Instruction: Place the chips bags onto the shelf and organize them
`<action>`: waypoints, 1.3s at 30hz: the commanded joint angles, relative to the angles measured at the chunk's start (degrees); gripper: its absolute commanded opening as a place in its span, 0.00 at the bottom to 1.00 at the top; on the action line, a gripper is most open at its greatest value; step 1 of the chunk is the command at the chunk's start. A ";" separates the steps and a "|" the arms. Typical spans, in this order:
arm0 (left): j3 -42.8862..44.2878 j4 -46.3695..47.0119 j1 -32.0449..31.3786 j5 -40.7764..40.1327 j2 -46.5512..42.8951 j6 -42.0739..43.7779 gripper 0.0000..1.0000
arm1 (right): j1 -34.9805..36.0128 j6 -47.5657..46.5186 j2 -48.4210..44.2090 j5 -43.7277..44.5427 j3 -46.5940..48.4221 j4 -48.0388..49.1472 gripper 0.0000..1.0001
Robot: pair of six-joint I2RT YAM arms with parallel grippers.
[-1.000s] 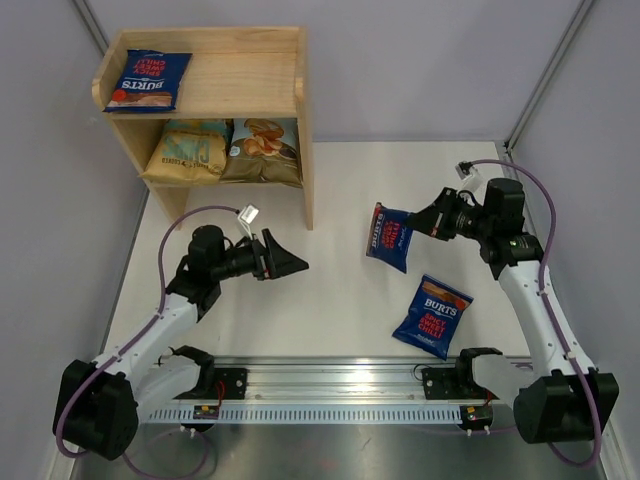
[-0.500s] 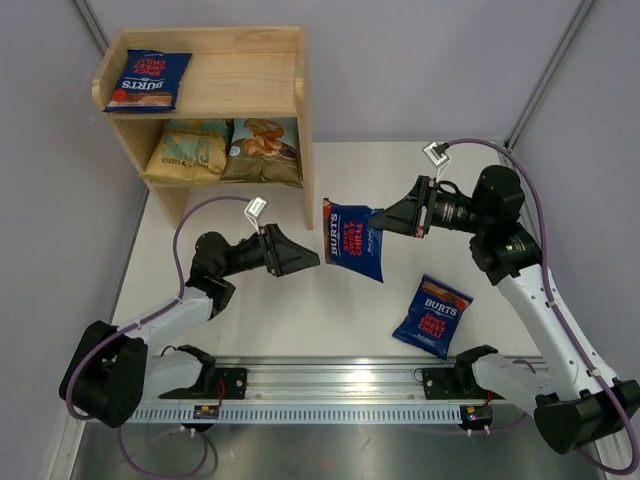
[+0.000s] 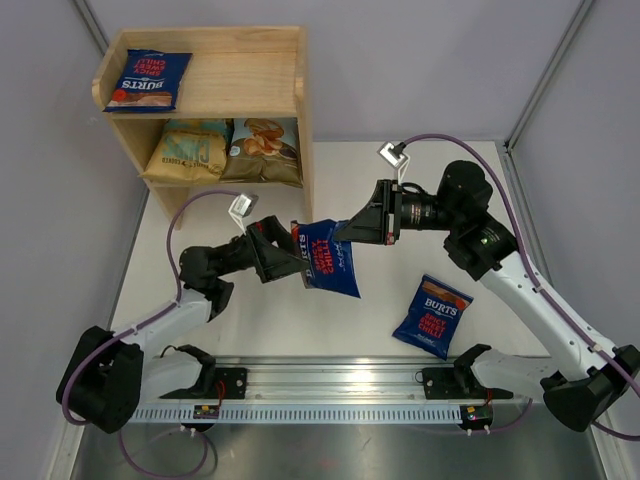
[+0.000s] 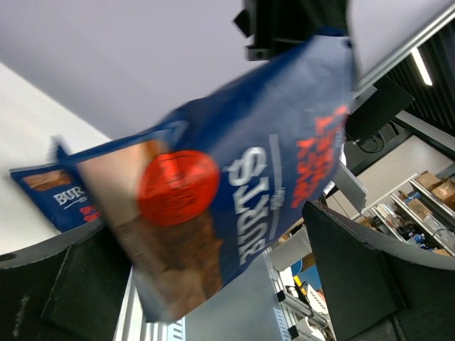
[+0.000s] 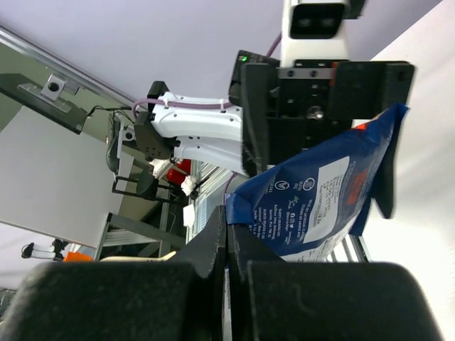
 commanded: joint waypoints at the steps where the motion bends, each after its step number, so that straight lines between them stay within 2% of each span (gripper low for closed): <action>1: -1.06 16.69 -0.32 1.48 -4.08 -2.06 0.99 | 0.41 -0.05 -0.59 2.18 1.64 3.11 0.00; 4: -1.41 15.90 -0.32 1.57 -6.10 -2.41 0.90 | 0.41 -3.03 -0.68 3.76 2.16 2.24 0.00; 5: -1.59 15.64 -0.32 1.48 -6.46 -2.50 0.82 | 0.41 -4.26 -0.68 3.94 2.68 1.28 0.00; 8: -1.94 14.06 -0.32 1.31 -7.69 -2.15 0.69 | 0.41 -8.39 -0.07 4.29 3.56 -1.27 0.00; 9: -2.03 11.96 -0.32 1.30 -8.04 -1.71 0.59 | 0.32 -10.06 0.02 4.82 3.74 -2.94 0.00; 11: -2.20 10.72 -0.32 1.13 -9.00 -0.31 0.53 | 0.32 -11.39 0.37 4.82 3.83 -3.56 0.00; 16: -1.68 0.62 -0.24 0.16 -11.46 5.13 0.38 | 0.32 -16.74 -0.85 6.84 4.01 -6.55 0.00; 18: -1.07 -4.56 -0.24 -0.28 -12.43 6.98 0.22 | 0.32 -19.02 -1.38 7.98 4.01 -8.22 0.00; 19: -0.63 -7.28 -0.24 -0.63 -12.96 9.86 0.19 | 0.23 -19.82 -1.99 8.34 4.09 -8.66 0.00; 21: 0.60 -19.04 -0.24 -2.56 -15.15 13.65 0.09 | 0.23 -21.84 -2.70 10.09 4.53 -11.03 0.01; 22: 2.26 -23.78 -0.24 -3.52 -15.86 18.20 0.04 | 0.32 -22.63 -3.22 12.45 4.79 -12.08 0.05; 23: 3.41 -32.53 -0.24 -5.44 -17.43 20.16 0.00 | 0.32 -23.95 -3.49 13.78 5.32 -13.92 0.15; 24: 4.29 -36.36 -0.24 -6.33 -18.14 22.00 0.00 | 0.23 -24.74 -4.01 16.49 5.59 -14.90 0.42; 25: 6.04 -39.70 -0.24 -7.04 -18.84 24.98 0.00 | 0.32 -25.27 -4.89 18.25 5.85 -15.86 0.53; 27: 7.28 -46.31 -0.32 -7.92 -20.42 26.85 0.00 | 0.32 -26.85 -5.86 21.94 6.47 -18.50 0.63; 28: 9.11 -48.59 -0.24 -8.53 -20.87 28.68 0.00 | 0.32 -27.30 -7.00 26.23 6.73 -19.38 0.77; 32: 15.17 -66.04 -0.24 -14.93 -22.45 34.23 0.00 | 0.32 -28.79 -9.73 32.59 7.87 -24.12 0.83; 35: 21.14 -75.20 -0.24 -20.03 -23.07 37.31 0.00 | 0.23 -28.71 -11.92 36.63 7.61 -26.41 0.92; 38: 26.87 -82.42 -0.24 -24.43 -22.37 39.42 0.00 | 0.23 -28.71 -14.21 39.80 6.12 -27.82 0.95; 39: 31.15 -84.19 -0.24 -25.75 -21.93 39.95 0.00 | 0.32 -28.62 -14.74 41.11 5.59 -28.00 0.95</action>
